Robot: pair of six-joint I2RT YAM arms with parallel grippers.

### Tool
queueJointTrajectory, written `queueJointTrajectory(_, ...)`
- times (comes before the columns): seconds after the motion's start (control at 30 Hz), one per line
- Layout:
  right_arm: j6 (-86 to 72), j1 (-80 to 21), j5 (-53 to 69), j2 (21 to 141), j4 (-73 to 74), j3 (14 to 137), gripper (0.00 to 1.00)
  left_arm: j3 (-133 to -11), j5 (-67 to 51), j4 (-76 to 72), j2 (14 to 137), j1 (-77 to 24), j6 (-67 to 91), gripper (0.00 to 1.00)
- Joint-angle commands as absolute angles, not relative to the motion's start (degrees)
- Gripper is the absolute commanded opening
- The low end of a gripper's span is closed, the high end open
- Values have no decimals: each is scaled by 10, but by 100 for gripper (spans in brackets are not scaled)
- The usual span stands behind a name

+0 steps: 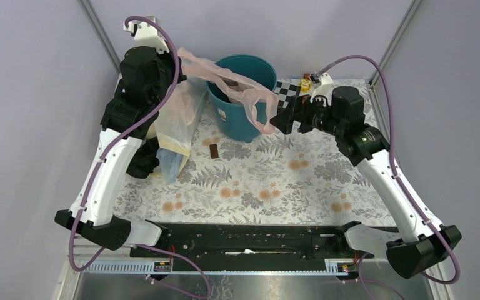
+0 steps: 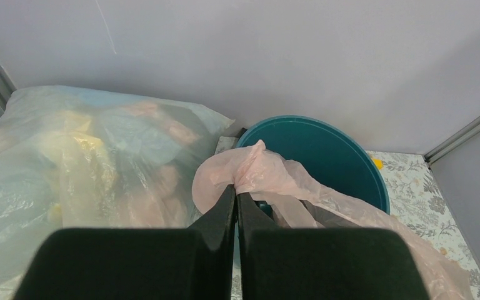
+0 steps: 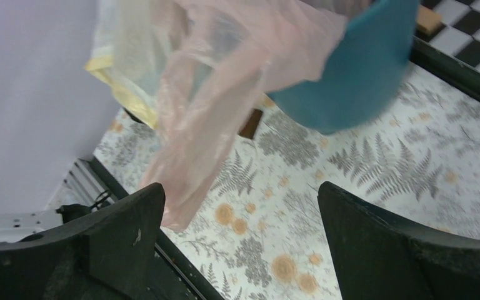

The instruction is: Put the trash bags into the trash bin

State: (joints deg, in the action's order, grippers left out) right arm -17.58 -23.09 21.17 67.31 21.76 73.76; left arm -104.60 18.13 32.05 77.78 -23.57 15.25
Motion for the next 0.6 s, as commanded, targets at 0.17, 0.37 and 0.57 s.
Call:
queueJointTrajectory(0.17,-265,-230,283,671,24,661,100,-1050,175,302,767,-234,159,0)
queueJointTrajectory(0.37,-295,-230,245,694,36,651,96,-1050,181,300,764,-234,152,0)
queueJointTrajectory(0.57,-256,-230,179,689,115,667,28,-1046,211,299,768,-234,135,0)
